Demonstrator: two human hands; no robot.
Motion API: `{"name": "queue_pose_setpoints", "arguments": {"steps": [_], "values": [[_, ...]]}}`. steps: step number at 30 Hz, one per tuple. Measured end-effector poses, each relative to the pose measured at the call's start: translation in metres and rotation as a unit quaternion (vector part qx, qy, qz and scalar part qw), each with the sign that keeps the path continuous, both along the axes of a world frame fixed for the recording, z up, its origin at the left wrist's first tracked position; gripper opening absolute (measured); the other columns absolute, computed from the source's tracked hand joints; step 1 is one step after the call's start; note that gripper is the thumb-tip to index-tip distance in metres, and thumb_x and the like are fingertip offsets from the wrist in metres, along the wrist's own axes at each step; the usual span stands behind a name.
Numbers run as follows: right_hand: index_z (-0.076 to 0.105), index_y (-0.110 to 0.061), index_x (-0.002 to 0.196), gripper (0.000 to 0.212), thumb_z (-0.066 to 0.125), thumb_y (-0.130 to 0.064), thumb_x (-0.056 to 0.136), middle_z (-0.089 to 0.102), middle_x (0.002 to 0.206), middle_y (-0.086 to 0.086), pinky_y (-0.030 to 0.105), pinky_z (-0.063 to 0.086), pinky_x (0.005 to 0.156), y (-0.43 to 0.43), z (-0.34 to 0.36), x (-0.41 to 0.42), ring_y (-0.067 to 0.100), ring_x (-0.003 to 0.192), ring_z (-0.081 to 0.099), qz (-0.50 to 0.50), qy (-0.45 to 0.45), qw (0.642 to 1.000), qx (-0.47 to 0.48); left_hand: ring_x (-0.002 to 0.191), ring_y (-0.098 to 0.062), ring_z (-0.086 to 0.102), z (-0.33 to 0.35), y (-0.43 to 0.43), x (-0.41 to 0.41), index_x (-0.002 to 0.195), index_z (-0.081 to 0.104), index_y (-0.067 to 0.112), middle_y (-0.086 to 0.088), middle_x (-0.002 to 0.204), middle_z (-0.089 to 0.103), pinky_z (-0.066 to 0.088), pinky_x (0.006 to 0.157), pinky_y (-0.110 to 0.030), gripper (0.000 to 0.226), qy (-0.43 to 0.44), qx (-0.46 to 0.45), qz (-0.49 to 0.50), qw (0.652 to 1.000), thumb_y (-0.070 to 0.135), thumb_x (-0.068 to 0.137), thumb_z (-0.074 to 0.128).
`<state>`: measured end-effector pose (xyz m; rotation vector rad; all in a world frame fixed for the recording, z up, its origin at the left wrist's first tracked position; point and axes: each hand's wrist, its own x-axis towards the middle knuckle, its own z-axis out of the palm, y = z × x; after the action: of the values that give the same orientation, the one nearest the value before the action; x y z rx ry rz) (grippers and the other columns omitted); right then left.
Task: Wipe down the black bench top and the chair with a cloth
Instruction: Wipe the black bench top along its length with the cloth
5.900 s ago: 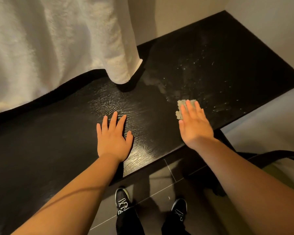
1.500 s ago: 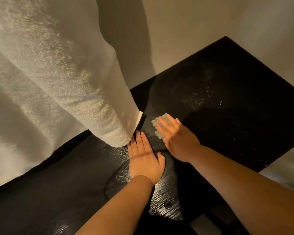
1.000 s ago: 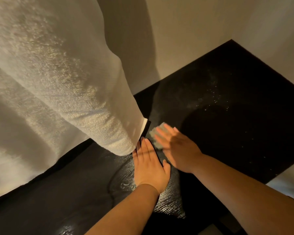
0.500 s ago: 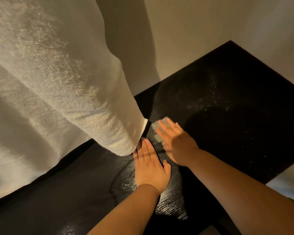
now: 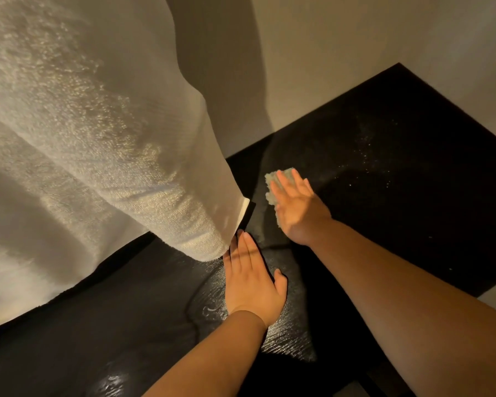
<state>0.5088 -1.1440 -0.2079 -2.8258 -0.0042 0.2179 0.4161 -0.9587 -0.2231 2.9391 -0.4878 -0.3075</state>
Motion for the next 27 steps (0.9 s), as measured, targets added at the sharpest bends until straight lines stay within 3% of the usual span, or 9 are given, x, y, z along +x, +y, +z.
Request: {"name": "queue_pose_setpoints", "arguments": {"steps": [3,7,9,11,15,19,21,24,27], "values": [[0.028,-0.018,0.163,0.065,0.048,-0.023,0.102,0.010,0.174,0.007,0.054,0.003,0.129,0.025,-0.007,-0.013,0.037,0.158,-0.009,0.145,0.028,0.989,0.016,0.161,-0.042,0.009,-0.002,0.000,-0.001,0.164,0.006,-0.009,-0.031,0.171,0.012,0.003,0.130,-0.052,0.101,-0.010,-0.006,0.007,1.000,0.050,0.092,0.045],[0.042,-0.018,0.157,0.062,0.049,-0.027,0.096,0.033,0.167,0.007,0.049,0.015,0.125,0.002,-0.011,-0.057,0.035,0.156,0.022,0.256,-0.049,0.965,0.020,0.160,-0.042,0.007,-0.004,-0.001,-0.002,0.162,0.002,-0.009,-0.034,0.169,0.014,0.000,0.130,-0.050,0.103,-0.017,0.004,0.015,1.000,0.052,0.093,0.046],[0.033,-0.020,0.161,0.070,0.054,-0.028,0.094,0.033,0.168,0.008,0.053,0.022,0.124,-0.021,-0.005,-0.054,0.037,0.155,0.026,0.224,-0.047,0.974,0.001,0.161,-0.042,0.001,-0.003,-0.001,-0.001,0.161,-0.003,-0.009,-0.033,0.171,0.007,-0.002,0.130,-0.050,0.104,-0.008,0.013,0.015,1.000,0.052,0.091,0.044],[0.028,-0.020,0.162,0.069,0.038,-0.032,0.095,0.033,0.167,0.011,0.060,0.026,0.123,-0.040,-0.004,-0.032,0.042,0.154,0.026,0.105,-0.044,0.993,-0.008,0.162,-0.039,-0.010,0.002,-0.001,0.000,0.161,-0.012,-0.005,-0.029,0.173,-0.006,-0.009,0.130,-0.049,0.104,0.015,0.015,0.016,1.000,0.055,0.093,0.037],[0.012,-0.021,0.167,0.065,0.030,-0.032,0.106,0.002,0.175,0.006,0.049,0.000,0.129,-0.034,-0.003,-0.001,0.036,0.160,-0.003,-0.040,0.007,0.998,-0.038,0.162,-0.034,-0.012,0.009,-0.002,0.001,0.168,-0.005,0.004,-0.018,0.176,-0.010,-0.012,0.130,-0.048,0.098,0.017,0.013,0.019,1.000,0.055,0.094,0.035],[0.009,-0.023,0.167,0.067,0.038,-0.029,0.106,-0.003,0.175,-0.002,0.042,-0.007,0.127,-0.003,-0.001,-0.036,0.028,0.160,-0.012,0.090,-0.015,0.996,-0.025,0.162,-0.031,-0.012,0.010,-0.002,0.000,0.169,-0.003,0.008,-0.013,0.176,-0.010,-0.014,0.130,-0.047,0.096,0.023,0.013,0.016,1.000,0.055,0.092,0.030],[0.019,-0.023,0.166,0.067,0.044,-0.028,0.105,0.005,0.174,-0.003,0.040,-0.002,0.129,-0.012,-0.004,-0.062,0.025,0.161,-0.006,0.166,-0.023,0.986,-0.007,0.162,-0.031,-0.013,0.010,-0.003,0.001,0.168,-0.006,0.008,-0.013,0.176,-0.012,-0.011,0.131,-0.048,0.096,0.026,0.025,0.014,0.999,0.055,0.092,0.030],[0.043,-0.019,0.158,0.066,0.059,-0.021,0.094,0.036,0.166,0.003,0.051,0.025,0.125,-0.054,-0.005,-0.075,0.033,0.155,0.028,0.137,-0.061,0.989,0.003,0.163,-0.031,-0.009,0.011,-0.004,0.002,0.169,-0.004,0.008,-0.013,0.177,-0.007,-0.006,0.132,-0.050,0.096,0.024,0.021,0.017,0.999,0.054,0.092,0.032],[0.039,-0.017,0.160,0.062,0.035,-0.031,0.100,0.035,0.166,0.010,0.059,0.029,0.123,-0.095,-0.001,-0.062,0.039,0.154,0.028,0.028,-0.052,0.998,-0.033,0.163,-0.031,-0.007,0.010,-0.005,0.002,0.169,-0.002,0.009,-0.013,0.177,-0.005,-0.004,0.132,-0.050,0.095,0.016,0.025,0.024,0.999,0.054,0.092,0.032]]}}
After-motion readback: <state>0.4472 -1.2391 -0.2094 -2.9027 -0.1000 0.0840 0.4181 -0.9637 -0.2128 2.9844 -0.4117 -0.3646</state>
